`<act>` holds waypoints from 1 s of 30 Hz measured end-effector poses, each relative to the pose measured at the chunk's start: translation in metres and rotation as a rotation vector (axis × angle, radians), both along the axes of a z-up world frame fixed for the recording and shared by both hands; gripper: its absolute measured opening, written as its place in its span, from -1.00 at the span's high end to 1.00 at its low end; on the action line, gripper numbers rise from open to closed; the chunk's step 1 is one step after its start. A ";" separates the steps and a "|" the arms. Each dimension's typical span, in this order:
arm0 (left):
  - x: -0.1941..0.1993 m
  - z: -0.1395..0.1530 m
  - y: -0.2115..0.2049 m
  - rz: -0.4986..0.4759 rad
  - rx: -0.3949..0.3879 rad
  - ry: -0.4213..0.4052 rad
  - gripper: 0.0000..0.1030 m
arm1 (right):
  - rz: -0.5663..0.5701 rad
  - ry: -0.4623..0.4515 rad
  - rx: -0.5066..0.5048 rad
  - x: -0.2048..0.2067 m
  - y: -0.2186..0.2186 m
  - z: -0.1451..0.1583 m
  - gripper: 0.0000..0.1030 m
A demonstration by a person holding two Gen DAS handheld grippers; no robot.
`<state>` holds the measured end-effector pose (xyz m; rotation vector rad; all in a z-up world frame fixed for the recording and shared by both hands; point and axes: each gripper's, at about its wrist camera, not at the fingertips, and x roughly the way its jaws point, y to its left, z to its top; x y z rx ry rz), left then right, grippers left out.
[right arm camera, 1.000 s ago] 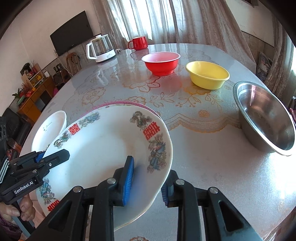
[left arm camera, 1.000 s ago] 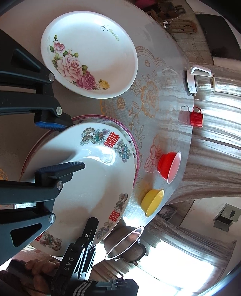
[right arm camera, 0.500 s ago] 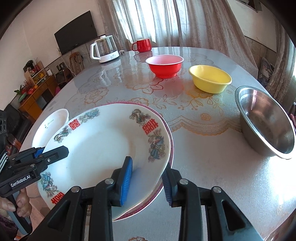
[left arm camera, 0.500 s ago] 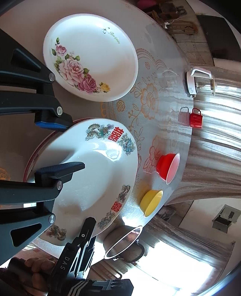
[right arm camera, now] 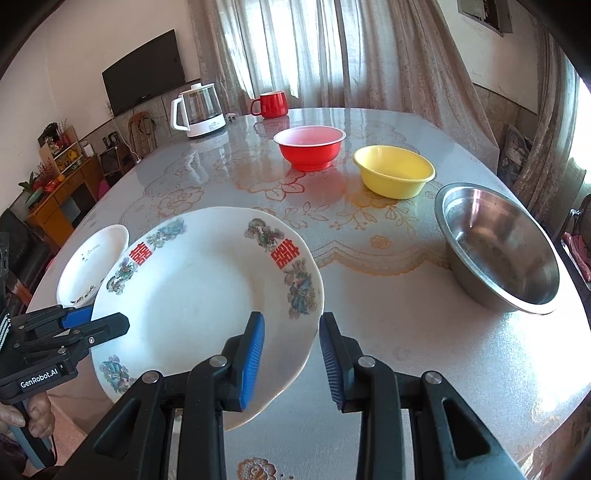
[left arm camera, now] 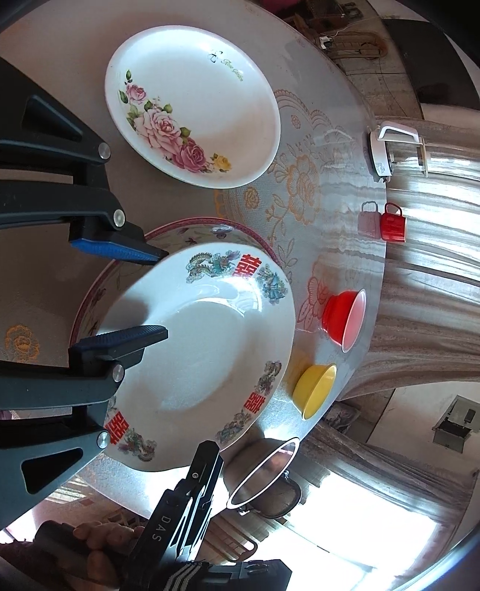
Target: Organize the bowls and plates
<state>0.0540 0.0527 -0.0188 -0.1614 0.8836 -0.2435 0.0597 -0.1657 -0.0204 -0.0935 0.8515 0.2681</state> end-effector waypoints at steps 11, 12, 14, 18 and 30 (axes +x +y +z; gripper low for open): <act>-0.008 0.005 0.007 0.016 0.002 -0.028 0.33 | -0.007 -0.003 -0.020 -0.002 0.000 -0.004 0.56; -0.009 0.005 0.008 0.019 0.004 -0.026 0.33 | -0.003 -0.004 -0.029 -0.003 0.002 -0.005 0.56; -0.009 0.005 0.009 0.019 0.004 -0.024 0.33 | 0.009 -0.001 -0.044 -0.004 0.005 -0.005 0.56; -0.011 0.004 0.012 0.026 -0.001 -0.019 0.33 | 0.032 0.007 -0.049 -0.005 0.010 -0.007 0.56; -0.013 0.006 0.007 0.001 -0.005 -0.026 0.33 | -0.012 0.023 -0.016 0.017 0.005 -0.007 0.55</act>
